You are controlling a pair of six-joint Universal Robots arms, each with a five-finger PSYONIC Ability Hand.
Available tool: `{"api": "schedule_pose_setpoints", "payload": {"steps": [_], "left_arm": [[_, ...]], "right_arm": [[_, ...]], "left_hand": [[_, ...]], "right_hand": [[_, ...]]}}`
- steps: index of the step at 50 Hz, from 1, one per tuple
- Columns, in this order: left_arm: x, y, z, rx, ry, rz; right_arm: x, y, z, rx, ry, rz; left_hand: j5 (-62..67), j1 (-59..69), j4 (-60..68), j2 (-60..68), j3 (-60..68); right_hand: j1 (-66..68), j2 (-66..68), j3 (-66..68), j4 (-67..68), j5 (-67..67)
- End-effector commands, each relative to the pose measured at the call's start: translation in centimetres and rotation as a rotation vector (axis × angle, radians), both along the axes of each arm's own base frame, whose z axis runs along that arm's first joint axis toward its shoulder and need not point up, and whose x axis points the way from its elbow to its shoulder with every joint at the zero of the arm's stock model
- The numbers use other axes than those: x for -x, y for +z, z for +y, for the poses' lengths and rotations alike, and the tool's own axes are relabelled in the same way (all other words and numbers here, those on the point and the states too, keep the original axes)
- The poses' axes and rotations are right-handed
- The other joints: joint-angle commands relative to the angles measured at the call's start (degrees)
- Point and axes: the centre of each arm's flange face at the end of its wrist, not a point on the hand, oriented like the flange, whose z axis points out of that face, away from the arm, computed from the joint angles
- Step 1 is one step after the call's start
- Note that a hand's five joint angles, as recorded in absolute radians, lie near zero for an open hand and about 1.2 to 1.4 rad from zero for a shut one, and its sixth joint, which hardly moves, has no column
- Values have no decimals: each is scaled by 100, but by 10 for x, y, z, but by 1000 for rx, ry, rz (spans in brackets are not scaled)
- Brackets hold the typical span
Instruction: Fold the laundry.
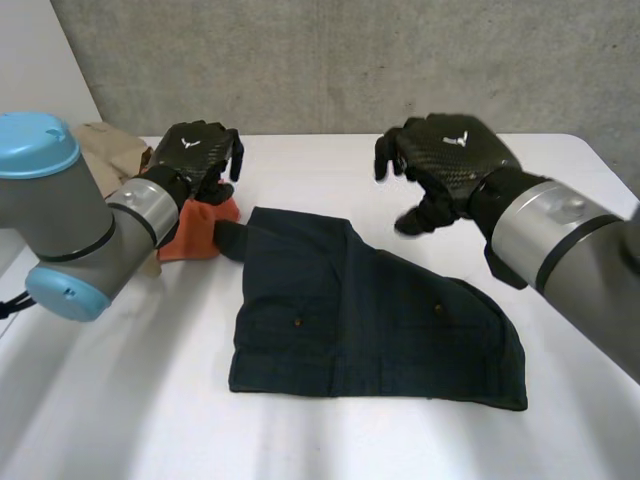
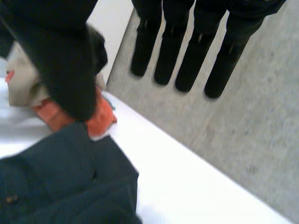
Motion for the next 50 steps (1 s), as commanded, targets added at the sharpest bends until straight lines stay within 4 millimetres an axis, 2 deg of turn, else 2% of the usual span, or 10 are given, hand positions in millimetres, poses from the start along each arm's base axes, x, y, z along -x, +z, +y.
{"api": "schedule_pose_setpoints", "payload": {"steps": [1, 2, 8, 14, 23, 29, 33, 37, 46, 50], "left_arm": [[-6, -14, 1, -18, 15, -11], [-7, -16, -1, -19, 18, -13], [-32, -48, -35, -15, 77, -121], [-23, -77, -50, 1, -39, -196], [-18, -106, -60, -50, -109, -198], [-15, -114, -62, -55, -116, -202], [-11, -115, -61, -52, -123, -201], [-10, -111, -62, -37, -113, -199], [-8, -105, -61, -21, -114, -197], [-9, -105, -60, -26, -113, -198]], "right_arm": [[-13, -46, 2, -113, -21, 77], [-23, -60, 10, -142, 1, 105], [-55, -92, 46, -173, 103, 169], [-76, -120, 62, -173, 173, 171], [-104, -155, 81, -164, 265, 194], [-118, -170, 75, -150, 275, 180], [-124, -173, 72, -140, 284, 167], [-132, -177, 77, -132, 316, 159], [-144, -191, 74, -98, 331, 145], [-147, -195, 70, -68, 326, 151]], "left_hand": [[-2099, -1878, -2067, -2063, -2075], [-2301, -2080, -2269, -2265, -2277], [-2488, -2267, -2456, -2452, -2464], [-2488, -2268, -2456, -2453, -2464], [-2488, -2268, -2456, -2453, -2464], [-2153, -1932, -2121, -2117, -2129], [-155, 66, -123, -119, -131], [2652, 2873, 2684, 2688, 2676], [2657, 2877, 2689, 2693, 2681], [2657, 2877, 2689, 2693, 2681]], "right_hand": [[-1355, -1418, -1468, -1466, -1403], [-1339, -1402, -1452, -1450, -1387], [-1305, -1368, -1418, -1416, -1353], [-1272, -1335, -1385, -1383, -1320], [-1070, -1133, -1183, -1181, -1118], [-885, -949, -998, -996, -933], [-767, -830, -880, -878, -815], [-733, -797, -847, -844, -781], [-263, -326, -376, -374, -311], [1567, 1503, 1454, 1456, 1519]]}}
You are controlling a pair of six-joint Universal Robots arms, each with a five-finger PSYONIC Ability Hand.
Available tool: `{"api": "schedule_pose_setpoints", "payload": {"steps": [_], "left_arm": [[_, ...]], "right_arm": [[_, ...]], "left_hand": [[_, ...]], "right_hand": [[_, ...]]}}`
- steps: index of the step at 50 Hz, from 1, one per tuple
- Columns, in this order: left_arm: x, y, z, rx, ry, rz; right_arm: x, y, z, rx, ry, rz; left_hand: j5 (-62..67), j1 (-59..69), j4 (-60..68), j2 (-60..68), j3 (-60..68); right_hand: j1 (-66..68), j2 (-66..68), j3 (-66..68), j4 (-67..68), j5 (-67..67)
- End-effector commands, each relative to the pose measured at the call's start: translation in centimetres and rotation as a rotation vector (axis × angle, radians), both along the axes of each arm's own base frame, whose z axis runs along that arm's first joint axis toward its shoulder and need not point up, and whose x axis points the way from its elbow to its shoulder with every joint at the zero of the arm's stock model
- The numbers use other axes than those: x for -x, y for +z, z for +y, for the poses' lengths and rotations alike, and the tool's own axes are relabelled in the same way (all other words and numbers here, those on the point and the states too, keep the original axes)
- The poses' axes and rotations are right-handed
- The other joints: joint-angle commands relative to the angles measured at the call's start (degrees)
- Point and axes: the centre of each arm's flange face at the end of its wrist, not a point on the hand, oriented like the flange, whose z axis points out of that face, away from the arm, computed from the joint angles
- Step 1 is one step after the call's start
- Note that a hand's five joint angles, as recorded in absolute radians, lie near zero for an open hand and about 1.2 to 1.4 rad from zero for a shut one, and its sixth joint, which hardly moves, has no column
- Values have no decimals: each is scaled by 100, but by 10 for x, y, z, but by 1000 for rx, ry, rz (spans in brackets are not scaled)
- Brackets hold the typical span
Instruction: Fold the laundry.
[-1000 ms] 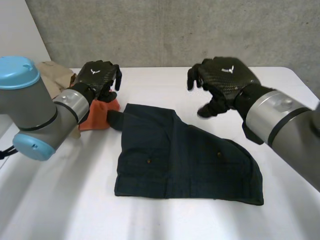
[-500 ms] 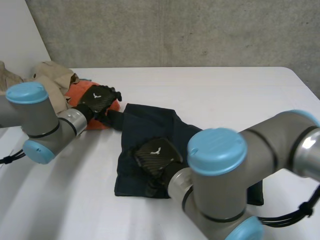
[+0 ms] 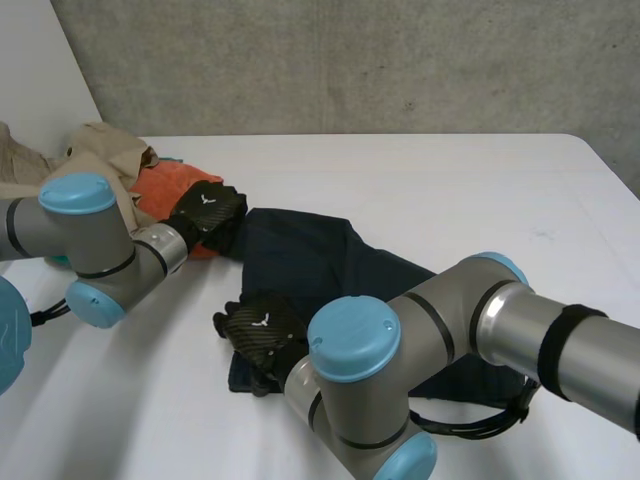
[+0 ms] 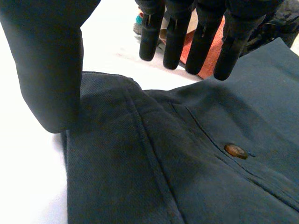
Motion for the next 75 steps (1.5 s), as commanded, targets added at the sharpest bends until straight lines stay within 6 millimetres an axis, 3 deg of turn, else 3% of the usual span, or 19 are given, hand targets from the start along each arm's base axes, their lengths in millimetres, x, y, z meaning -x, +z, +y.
{"api": "schedule_pose_setpoints", "payload": {"steps": [1, 2, 6, 9, 13, 14, 17, 21, 25, 27, 33, 35, 40, 48, 55, 58, 62, 69, 75], "left_arm": [[1, 1, 2, -3, 0, -1], [1, 2, 2, -2, 0, -1], [4, 9, 4, 11, 1, 2], [-1, 31, 1, 58, 58, 9], [-8, 70, -1, 134, 155, 24], [-9, 91, 2, 169, 179, 39], [-9, 120, 12, 217, 184, 70], [-10, 164, 36, 274, 173, 131], [-7, 198, 65, 312, 141, 204], [-7, 208, 75, 317, 130, 232], [-2, 218, 115, 278, 95, 293], [-4, 244, 132, 341, 75, 331], [-27, 333, 181, 593, 91, 456], [-45, 393, 217, 735, 129, 595], [-54, 421, 231, 806, 147, 674], [-54, 423, 231, 809, 145, 677], [-45, 408, 212, 760, 146, 645], [-13, 329, 132, 528, 176, 511], [12, 242, 62, 371, 177, 412]], "right_arm": [[-7, -7, -5, 50, 0, -2], [-8, -6, -7, 64, -5, -2], [-5, 4, -11, 102, -44, 4], [0, 20, -16, 133, -90, 0], [17, 61, -18, 175, -145, -16], [26, 86, -16, 195, -154, -29], [47, 122, -23, 231, -198, -40], [96, 178, -56, 293, -336, -42], [116, 224, -47, 360, -340, -127], [121, 235, -43, 380, -325, -151], [140, 241, -62, 386, -386, -155], [146, 254, -62, 413, -401, -185], [174, 330, -39, 590, -449, -358], [196, 373, -22, 653, -484, -509], [212, 386, -24, 636, -516, -612], [213, 386, -27, 623, -524, -627], [213, 380, -36, 600, -537, -618], [203, 321, -107, 423, -612, -512], [184, 245, -169, 264, -647, -434]], "left_hand": [[1365, 1342, 1152, 1180, 1197], [1365, 1342, 1152, 1180, 1197], [1365, 1342, 1152, 1180, 1197], [1365, 1342, 1152, 1180, 1197], [1365, 1342, 1152, 1180, 1197], [1365, 1342, 1152, 1180, 1197], [1365, 1342, 1152, 1180, 1197], [1365, 1342, 1152, 1180, 1197], [1365, 1342, 1152, 1180, 1197], [1365, 1342, 1152, 1180, 1197], [1365, 1342, 1152, 1180, 1197], [1365, 1342, 1152, 1180, 1197], [1365, 1342, 1152, 1180, 1197], [1365, 1342, 1152, 1180, 1197], [1365, 1342, 1152, 1180, 1197], [1365, 1342, 1152, 1180, 1197], [1365, 1342, 1152, 1180, 1197], [1365, 1342, 1152, 1180, 1197], [1365, 1342, 1152, 1180, 1197]], "right_hand": [[2994, 3023, 3019, 2968, 2966], [4883, 4912, 4907, 4856, 4854], [5132, 5160, 5156, 5105, 5103], [5132, 5160, 5156, 5105, 5103], [5132, 5160, 5156, 5105, 5103], [5132, 5160, 5156, 5105, 5103], [5132, 5160, 5156, 5105, 5103], [5132, 5160, 5156, 5105, 5103], [5132, 5160, 5156, 5105, 5103], [5132, 5160, 5156, 5105, 5103], [5132, 5160, 5156, 5105, 5103], [5132, 5160, 5156, 5105, 5103], [5132, 5160, 5156, 5105, 5103], [5132, 5160, 5156, 5105, 5103], [5132, 5160, 5156, 5105, 5103], [5132, 5160, 5156, 5105, 5103], [5132, 5160, 5156, 5105, 5103], [5132, 5160, 5156, 5105, 5103], [5132, 5160, 5156, 5105, 5103]]}}
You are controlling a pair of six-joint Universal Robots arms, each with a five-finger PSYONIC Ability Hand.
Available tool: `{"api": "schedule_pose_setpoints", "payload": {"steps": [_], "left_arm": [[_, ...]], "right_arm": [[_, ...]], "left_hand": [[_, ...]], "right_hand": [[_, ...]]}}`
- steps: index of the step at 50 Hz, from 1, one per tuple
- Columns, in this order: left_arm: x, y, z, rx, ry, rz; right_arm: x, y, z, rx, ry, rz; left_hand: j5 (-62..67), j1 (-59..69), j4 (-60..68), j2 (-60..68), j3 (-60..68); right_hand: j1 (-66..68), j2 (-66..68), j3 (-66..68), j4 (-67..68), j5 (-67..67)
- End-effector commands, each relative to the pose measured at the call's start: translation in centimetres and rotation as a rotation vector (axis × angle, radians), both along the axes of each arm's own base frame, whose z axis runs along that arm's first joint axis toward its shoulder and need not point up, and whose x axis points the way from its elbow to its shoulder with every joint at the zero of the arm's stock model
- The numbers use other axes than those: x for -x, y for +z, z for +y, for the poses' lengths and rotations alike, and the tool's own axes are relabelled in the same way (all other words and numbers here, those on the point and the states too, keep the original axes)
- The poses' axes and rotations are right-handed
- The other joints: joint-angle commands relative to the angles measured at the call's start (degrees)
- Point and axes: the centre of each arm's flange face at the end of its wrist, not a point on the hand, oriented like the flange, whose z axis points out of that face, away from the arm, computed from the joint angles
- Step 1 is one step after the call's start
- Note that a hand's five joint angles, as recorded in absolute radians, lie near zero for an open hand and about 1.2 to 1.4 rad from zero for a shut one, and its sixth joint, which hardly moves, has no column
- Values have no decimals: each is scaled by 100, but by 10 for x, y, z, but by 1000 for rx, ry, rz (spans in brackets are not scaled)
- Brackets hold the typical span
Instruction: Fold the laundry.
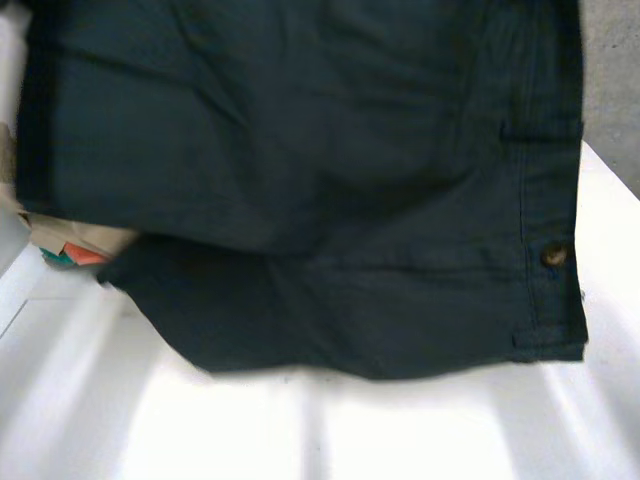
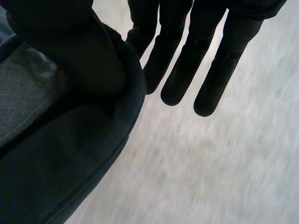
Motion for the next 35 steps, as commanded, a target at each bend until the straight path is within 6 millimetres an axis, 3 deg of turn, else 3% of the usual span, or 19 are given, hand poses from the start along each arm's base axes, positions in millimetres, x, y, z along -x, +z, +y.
{"api": "schedule_pose_setpoints", "payload": {"steps": [1, 2, 3, 5, 6, 10, 11, 12, 13, 15, 18, 20, 23, 24, 27, 30, 31, 35], "left_arm": [[32, -104, -85, -193, -17, -102], [36, -115, -95, -191, -23, -107], [43, -133, -112, -180, -27, -109], [47, -147, -127, -162, -25, -107], [50, -162, -143, -144, -22, -103], [59, -179, -161, -85, -30, -86], [59, -181, -164, -79, -30, -81], [60, -181, -165, -72, -30, -75], [60, -179, -167, -55, -27, -65], [60, -178, -167, -48, -26, -60], [61, -176, -165, -44, -26, -57], [62, -172, -162, -41, -27, -53], [55, -145, -151, -13, 5, -28], [48, -131, -144, -5, 28, -14], [37, -118, -123, -44, 58, -14], [30, -110, -99, -89, 59, -30], [24, -109, -83, -138, 59, -50], [10, -126, -43, -321, 55, -129]], "right_arm": [[-21, -91, -76, -201, -11, 26], [-25, -109, -92, -211, -16, 13], [-27, -117, -98, -212, -16, 3], [-35, -134, -110, -210, -16, -12], [-39, -150, -125, -185, -33, -29], [-45, -178, -152, -118, -77, -58], [-47, -182, -157, -108, -82, -57], [-48, -188, -163, -99, -97, -42], [-48, -190, -165, -96, -107, -29], [-48, -191, -170, -80, -132, -3], [-45, -177, -171, -39, -186, 22], [-42, -153, -164, 8, -203, 34], [-36, -124, -151, 49, -202, 57], [-35, -120, -148, 51, -197, 66], [-37, -109, -127, 30, -120, 134], [-35, -108, -106, -30, -35, 225], [-34, -109, -101, -49, -17, 249], [-18, -125, -79, -187, 10, 364]], "left_hand": [[1365, 1343, 1125, 1132, 1161], [1365, 1343, 1125, 1132, 1161], [1365, 1343, 1125, 1132, 1161], [1365, 1343, 1125, 1132, 1161], [1365, 1343, 1125, 1132, 1161], [1365, 1343, 1125, 1132, 1161], [518, 496, 278, 284, 314], [-689, -711, -930, -923, -894], [-3099, -3121, -3340, -3333, -3304], [-5635, -5657, -5875, -5868, -5839], [-5444, -5466, -5685, -5678, -5649], [-5412, -5433, -5652, -5645, -5616], [-5361, -5383, -5602, -5595, -5566], [-5294, -5316, -5535, -5528, -5499], [-5094, -5115, -5334, -5327, -5298], [-4087, -4108, -4327, -4320, -4291], [-3383, -3405, -3624, -3617, -3588], [-2418, -2440, -2658, -2652, -2622]], "right_hand": [[1681, 1263, 1169, 1135, 1268], [1681, 1263, 1169, 1135, 1268], [1681, 1263, 1169, 1135, 1268], [1681, 1263, 1169, 1135, 1268], [1681, 1263, 1169, 1135, 1268], [1387, 969, 875, 841, 974], [19, -399, -493, -527, -395], [-4058, -4476, -4570, -4604, -4472], [-5319, -5737, -5831, -5865, -5732], [-5319, -5737, -5831, -5865, -5732], [-5319, -5737, -5831, -5865, -5732], [-5319, -5737, -5831, -5865, -5732], [-5319, -5737, -5831, -5865, -5732], [-5319, -5737, -5831, -5865, -5732], [-5319, -5737, -5831, -5865, -5732], [-5319, -5737, -5831, -5865, -5732], [-5319, -5737, -5831, -5865, -5732], [-5314, -5732, -5826, -5860, -5727]]}}
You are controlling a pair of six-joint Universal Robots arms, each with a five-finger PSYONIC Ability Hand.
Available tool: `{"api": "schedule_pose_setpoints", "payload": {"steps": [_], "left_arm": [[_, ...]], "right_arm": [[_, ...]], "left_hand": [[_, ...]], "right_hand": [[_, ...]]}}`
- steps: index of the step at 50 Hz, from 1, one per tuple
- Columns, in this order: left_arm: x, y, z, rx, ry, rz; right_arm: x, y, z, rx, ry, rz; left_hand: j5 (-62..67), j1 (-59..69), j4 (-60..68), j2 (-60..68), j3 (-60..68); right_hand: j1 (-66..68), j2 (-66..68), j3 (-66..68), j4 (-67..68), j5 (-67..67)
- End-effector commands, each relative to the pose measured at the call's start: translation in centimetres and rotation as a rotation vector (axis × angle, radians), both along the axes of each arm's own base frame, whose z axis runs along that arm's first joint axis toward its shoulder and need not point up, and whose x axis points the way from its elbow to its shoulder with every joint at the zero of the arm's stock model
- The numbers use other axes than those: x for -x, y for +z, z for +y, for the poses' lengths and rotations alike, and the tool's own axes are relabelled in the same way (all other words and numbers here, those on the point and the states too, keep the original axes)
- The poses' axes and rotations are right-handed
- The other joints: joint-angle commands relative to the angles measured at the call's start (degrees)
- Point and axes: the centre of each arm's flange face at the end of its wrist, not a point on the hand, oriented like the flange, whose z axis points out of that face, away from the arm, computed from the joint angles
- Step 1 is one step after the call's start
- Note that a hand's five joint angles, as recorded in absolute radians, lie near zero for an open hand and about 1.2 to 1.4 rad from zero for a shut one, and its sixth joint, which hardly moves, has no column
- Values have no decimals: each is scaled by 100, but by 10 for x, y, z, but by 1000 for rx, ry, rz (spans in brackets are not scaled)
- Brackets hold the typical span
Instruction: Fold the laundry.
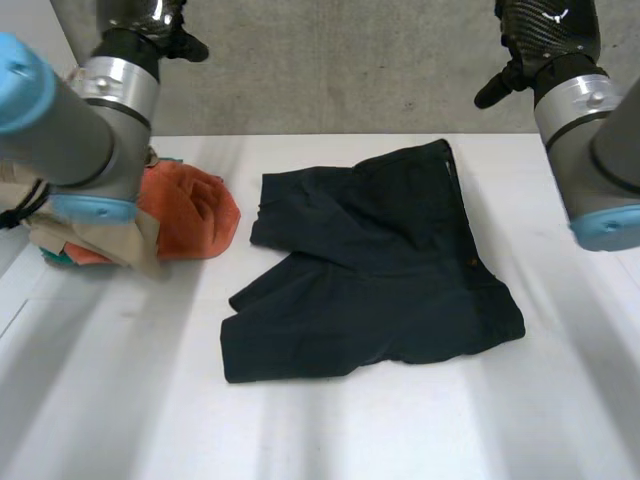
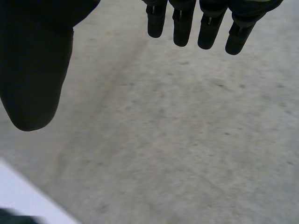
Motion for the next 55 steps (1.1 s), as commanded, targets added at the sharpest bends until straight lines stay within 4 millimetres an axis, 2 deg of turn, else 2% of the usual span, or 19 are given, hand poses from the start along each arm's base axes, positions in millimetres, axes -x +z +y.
{"api": "schedule_pose_setpoints", "payload": {"steps": [1, 4, 6, 7, 8, 10, 11, 14, 16, 21, 27, 29, 36, 41, 53, 55], "left_arm": [[-26, -17, 75, -287, -1, -111], [-31, -44, 111, -449, -26, -184], [-33, -58, 129, -525, -43, -218], [-36, -72, 146, -591, -57, -251], [-37, -81, 155, -625, -64, -269], [-39, -94, 166, -668, -76, -290], [-40, -108, 177, -709, -90, -314], [-36, -131, 196, -766, -132, -359], [-32, -141, 202, -781, -149, -377], [-26, -169, 197, -827, -158, -406], [-21, -197, 187, -896, -152, -442], [-18, -202, 183, -904, -152, -446], [-8, -208, 167, -884, -147, -462], [-2, -208, 155, -842, -145, -464], [11, -222, 135, -752, -141, -516], [12, -225, 132, -743, -140, -520]], "right_arm": [[21, -19, 44, -229, 73, 193], [35, -36, 61, -326, 54, 302], [43, -53, 74, -394, 52, 384], [45, -59, 79, -418, 53, 411], [48, -65, 84, -440, 56, 441], [53, -81, 95, -491, 64, 501], [56, -86, 97, -502, 63, 520], [64, -107, 107, -560, 72, 579], [68, -116, 110, -583, 84, 597], [70, -134, 115, -596, 152, 585], [74, -156, 101, -588, 152, 558], [74, -166, 97, -587, 154, 559], [72, -177, 86, -544, 147, 559], [70, -182, 80, -529, 148, 559], [68, -193, 71, -503, 155, 559], [67, -196, 68, -498, 152, 560]], "left_hand": [[1614, 1475, 1631, 1593, 1642], [1815, 1676, 1832, 1794, 1843], [2234, 2095, 2252, 2213, 2262], [2619, 2481, 2637, 2598, 2648], [2823, 2684, 2841, 2802, 2852], [3210, 3071, 3227, 3189, 3238], [3378, 3240, 3396, 3358, 3407], [3130, 2991, 3147, 3109, 3158], [2927, 2788, 2945, 2906, 2956], [2574, 2436, 2592, 2554, 2603], [1531, 1393, 1549, 1511, 1560], [995, 856, 1012, 974, 1023], [806, 668, 824, 786, 835], [806, 668, 824, 786, 835], [1479, 1340, 1496, 1458, 1507], [2114, 1975, 2131, 2093, 2142]], "right_hand": [[64, 117, 146, 131, 98], [990, 1043, 1072, 1057, 1024], [1746, 1798, 1827, 1813, 1780], [1867, 1919, 1948, 1933, 1901], [2084, 2137, 2166, 2151, 2118], [2988, 3041, 3070, 3055, 3023], [3178, 3231, 3259, 3245, 3212], [3949, 4002, 4031, 4016, 3983], [4272, 4325, 4353, 4339, 4306], [4257, 4309, 4338, 4323, 4291], [3803, 3856, 3885, 3870, 3837], [2713, 2766, 2795, 2780, 2748], [1801, 1854, 1883, 1868, 1836], [1700, 1752, 1781, 1766, 1734], [2304, 2357, 2386, 2371, 2338], [2889, 2942, 2971, 2956, 2923]]}}
